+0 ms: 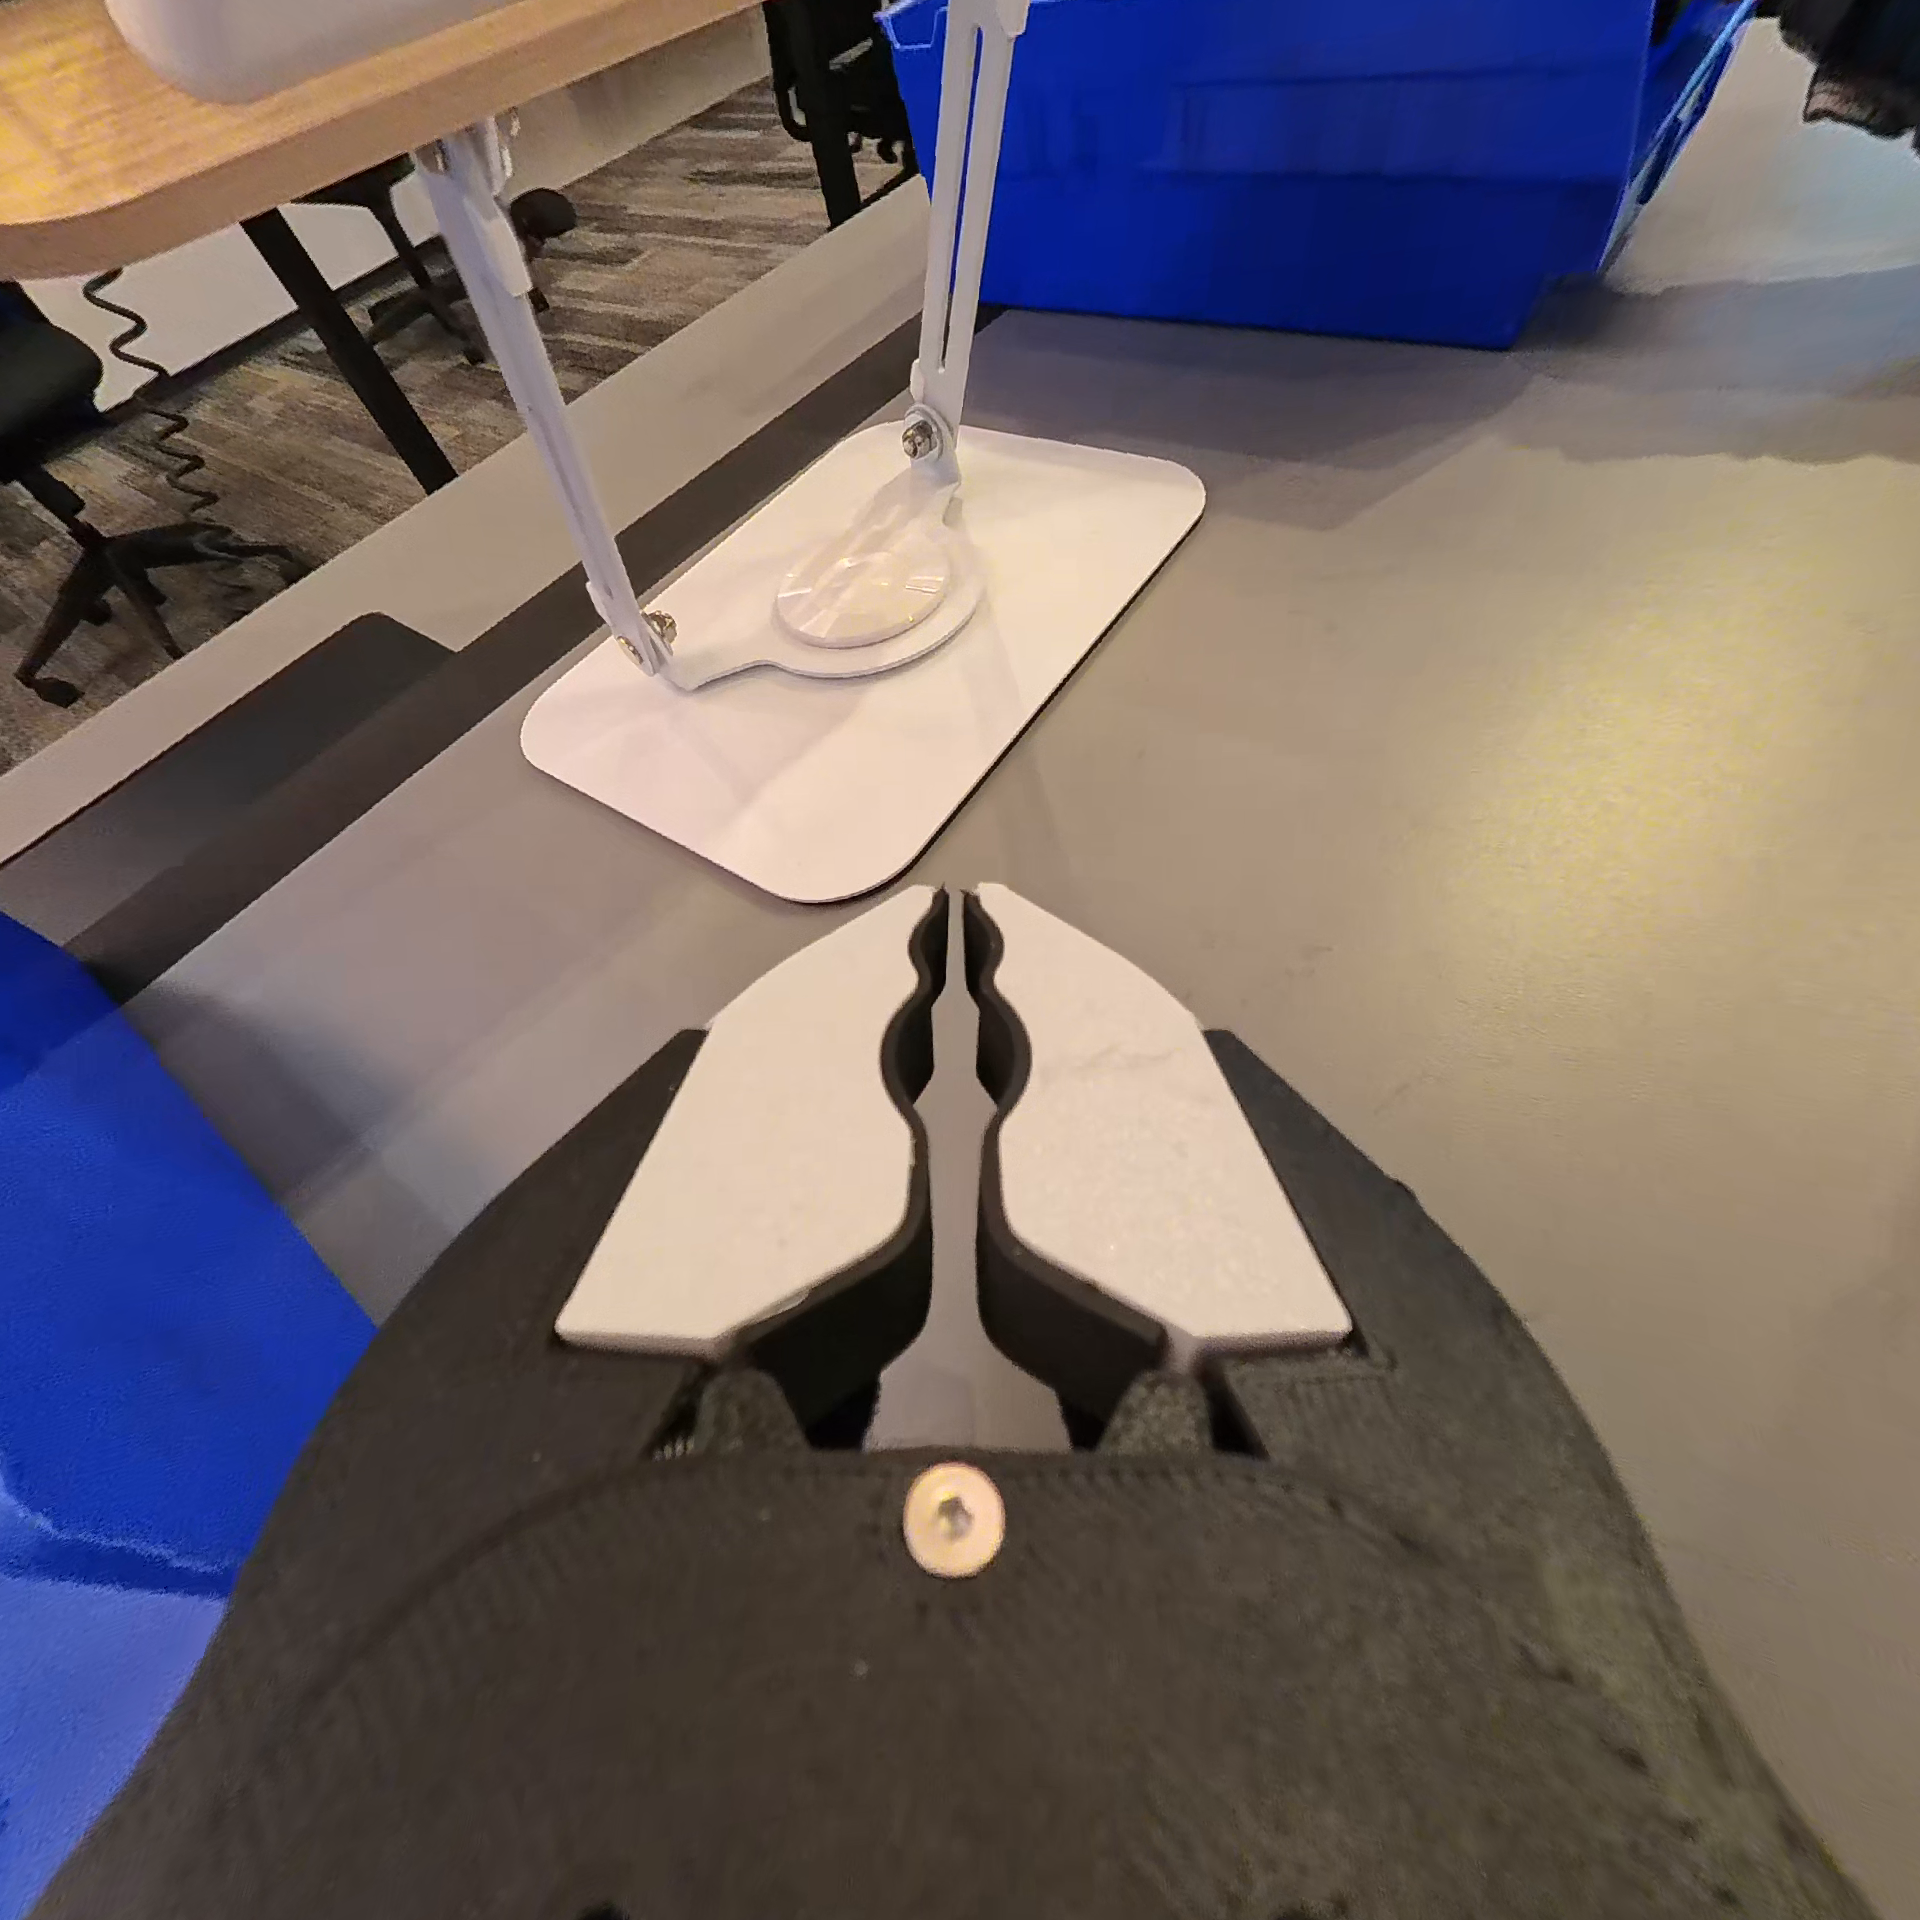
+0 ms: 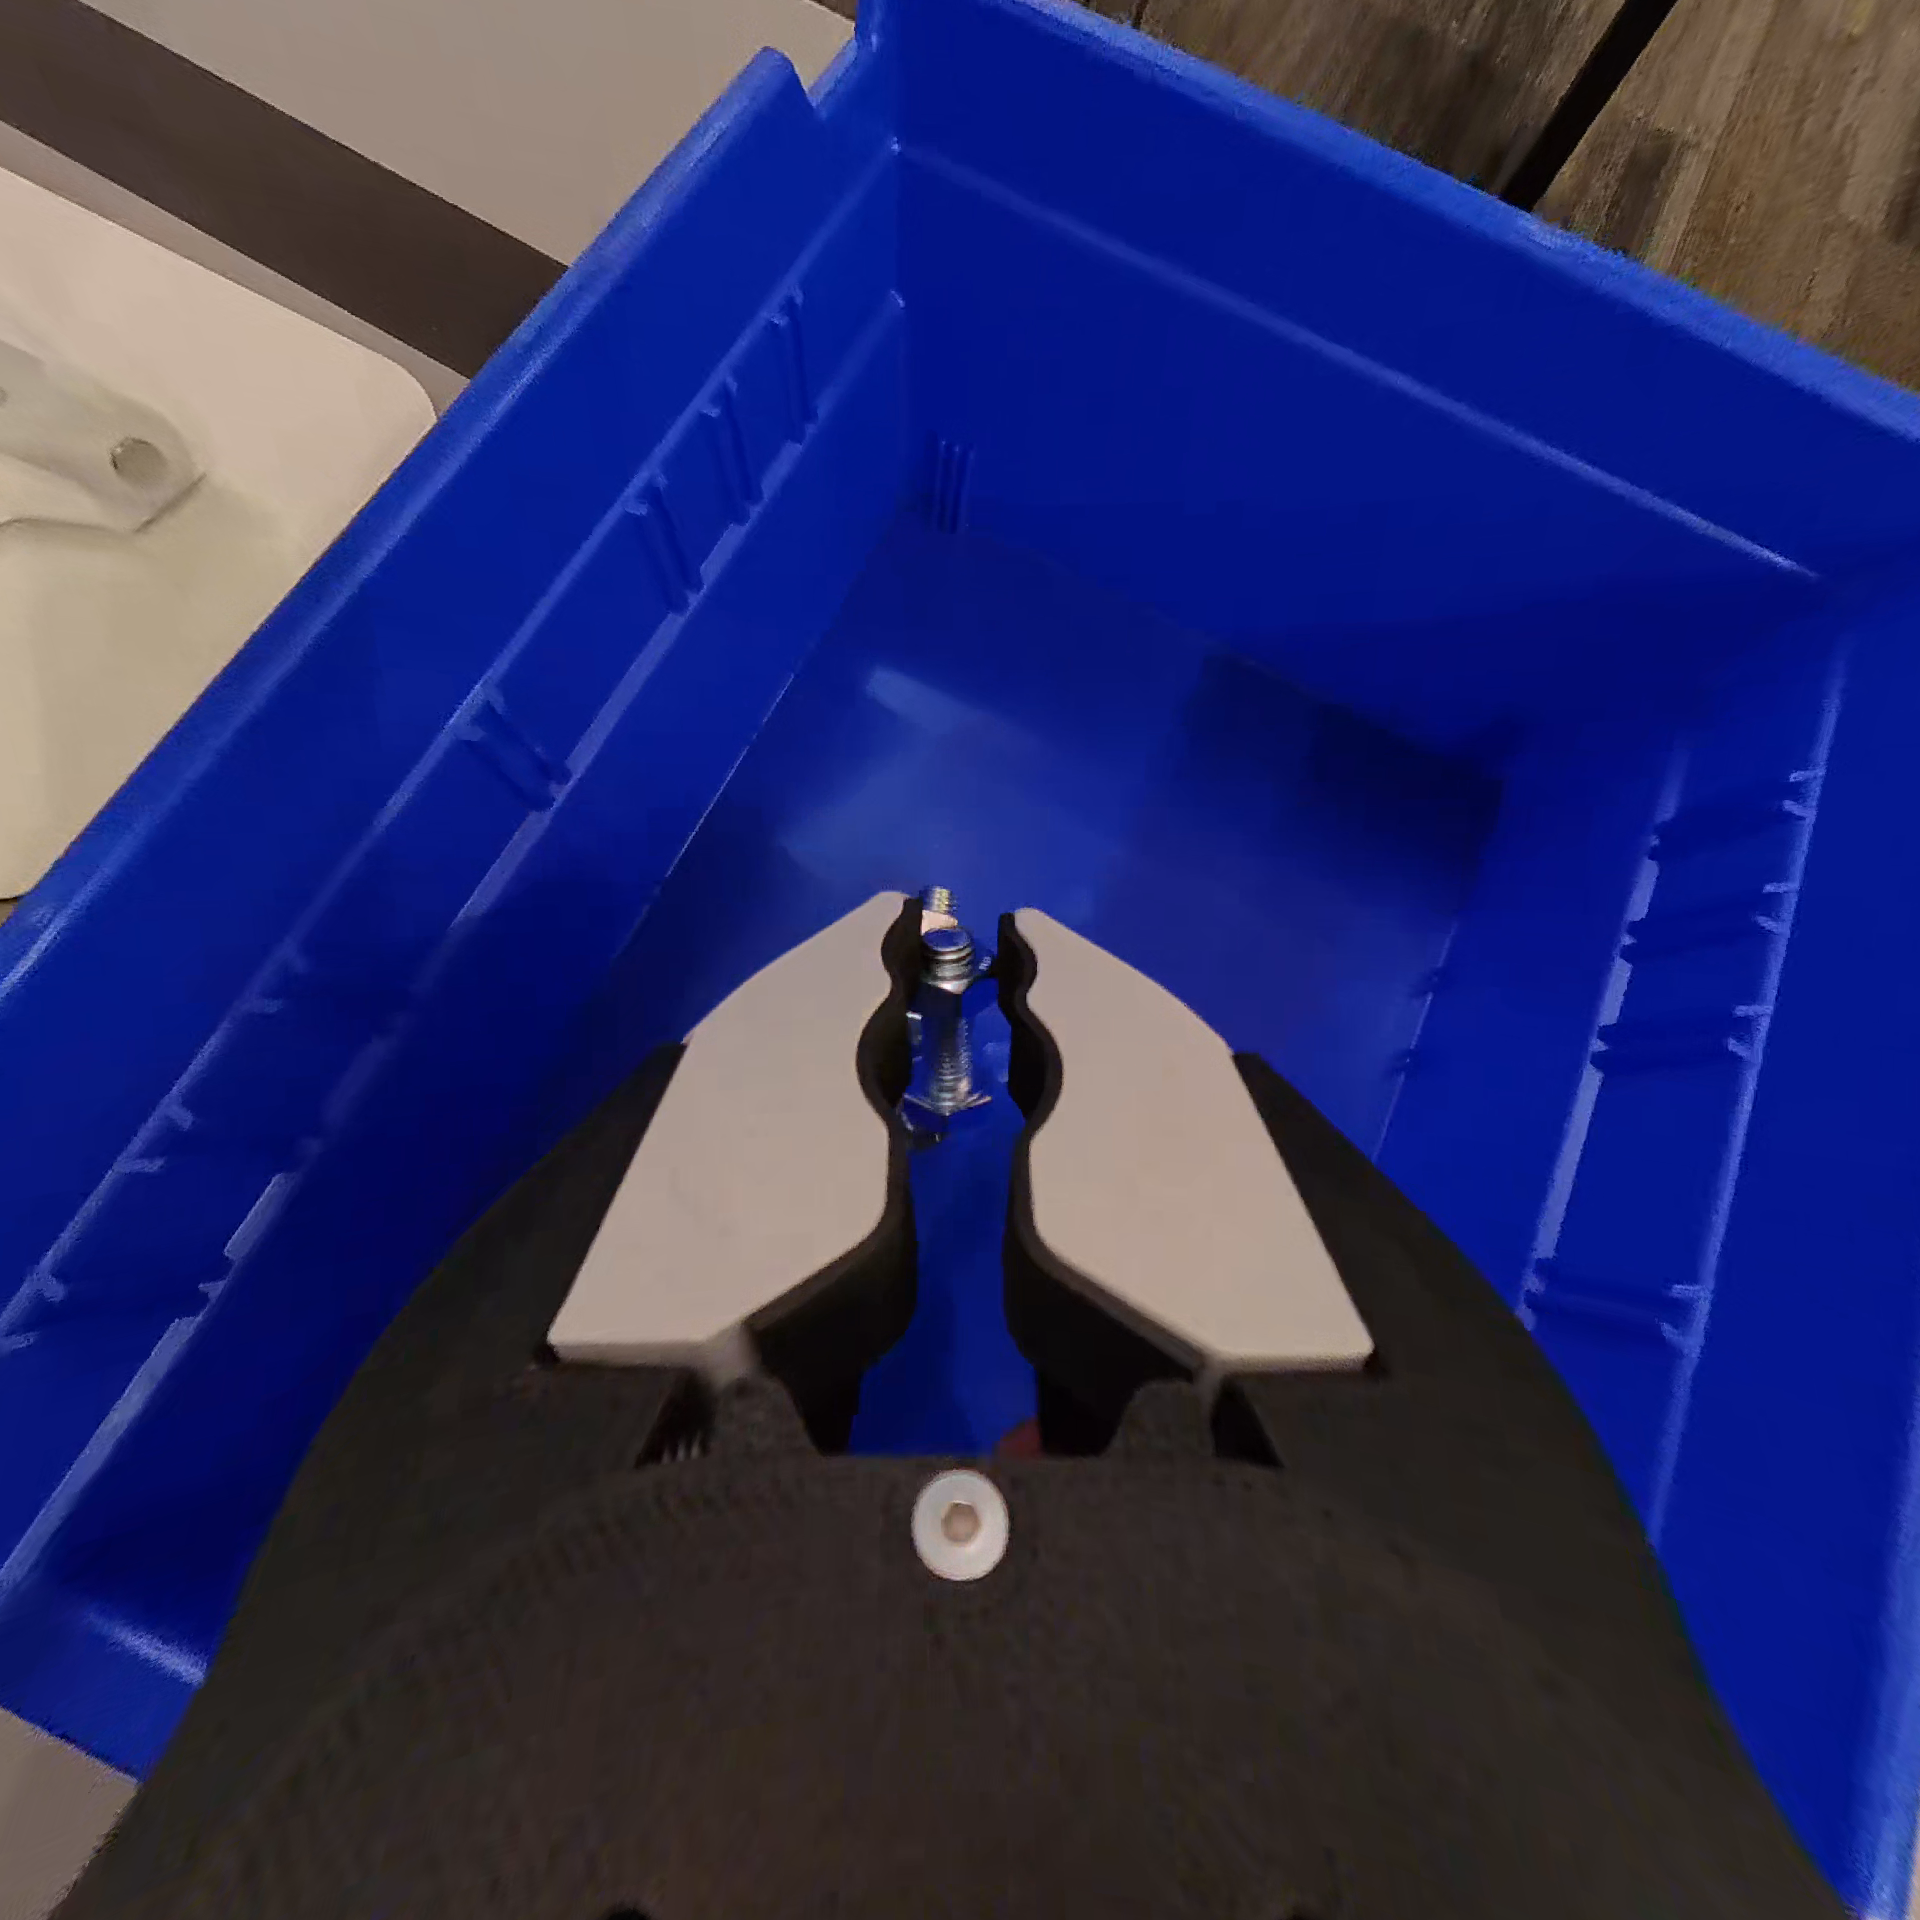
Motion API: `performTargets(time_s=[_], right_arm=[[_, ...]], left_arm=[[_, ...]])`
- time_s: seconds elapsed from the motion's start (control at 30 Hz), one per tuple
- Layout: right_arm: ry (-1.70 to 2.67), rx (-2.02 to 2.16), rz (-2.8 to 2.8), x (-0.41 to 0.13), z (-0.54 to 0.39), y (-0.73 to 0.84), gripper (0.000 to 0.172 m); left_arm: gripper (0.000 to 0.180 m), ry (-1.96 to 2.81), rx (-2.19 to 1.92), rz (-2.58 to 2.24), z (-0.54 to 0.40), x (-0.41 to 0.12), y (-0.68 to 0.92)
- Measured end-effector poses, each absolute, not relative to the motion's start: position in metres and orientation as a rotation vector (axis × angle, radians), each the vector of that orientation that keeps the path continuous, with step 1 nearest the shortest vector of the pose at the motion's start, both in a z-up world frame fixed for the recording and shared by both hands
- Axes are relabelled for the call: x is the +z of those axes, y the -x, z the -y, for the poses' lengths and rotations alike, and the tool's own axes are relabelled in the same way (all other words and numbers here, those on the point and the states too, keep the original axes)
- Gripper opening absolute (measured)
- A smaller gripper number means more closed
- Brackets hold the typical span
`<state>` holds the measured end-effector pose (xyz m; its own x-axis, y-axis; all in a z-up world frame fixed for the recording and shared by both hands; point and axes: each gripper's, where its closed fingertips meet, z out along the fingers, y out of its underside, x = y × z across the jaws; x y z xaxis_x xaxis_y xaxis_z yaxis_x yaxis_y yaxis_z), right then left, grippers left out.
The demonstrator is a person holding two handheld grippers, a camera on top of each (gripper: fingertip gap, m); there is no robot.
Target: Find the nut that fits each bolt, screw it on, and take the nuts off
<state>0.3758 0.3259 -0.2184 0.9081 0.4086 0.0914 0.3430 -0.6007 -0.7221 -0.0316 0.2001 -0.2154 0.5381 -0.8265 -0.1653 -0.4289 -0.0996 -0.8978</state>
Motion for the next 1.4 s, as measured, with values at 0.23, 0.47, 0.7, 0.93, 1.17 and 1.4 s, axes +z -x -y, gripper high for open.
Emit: performTargets(time_s=[0.23, 0.47, 0.7, 0.93, 1.17, 1.4], right_arm=[[2.289, 0.131, 0.528, -0.231, -0.328, -0.375, 0.014], [2.306, 0.135, 0.498, -0.235, -0.329, -0.382, 0.015], [2.298, 0.101, 0.454, -0.228, -0.333, -0.388, 0.042], [1.992, 0.007, 0.503, -0.135, -0.324, -0.364, 0.000], [1.529, 0.055, 0.810, -0.032, -0.260, -0.247, 0.000], [1.407, 0.397, 1.064, -0.100, -0.215, -0.092, 0.000]], left_arm=[[0.002, 1.722, -0.464, -1.068, -0.199, -0.216, 0.031], [0.003, 1.724, -0.469, -1.063, -0.200, -0.216, 0.031], [0.009, 1.725, -0.469, -1.056, -0.200, -0.215, 0.032], [0.017, 1.699, -0.482, -1.042, -0.199, -0.210, 0.033], [0.019, 1.582, -0.399, -0.943, -0.200, -0.167, 0.059], [0.015, 1.590, -0.225, -0.771, -0.216, -0.134, 0.122]])
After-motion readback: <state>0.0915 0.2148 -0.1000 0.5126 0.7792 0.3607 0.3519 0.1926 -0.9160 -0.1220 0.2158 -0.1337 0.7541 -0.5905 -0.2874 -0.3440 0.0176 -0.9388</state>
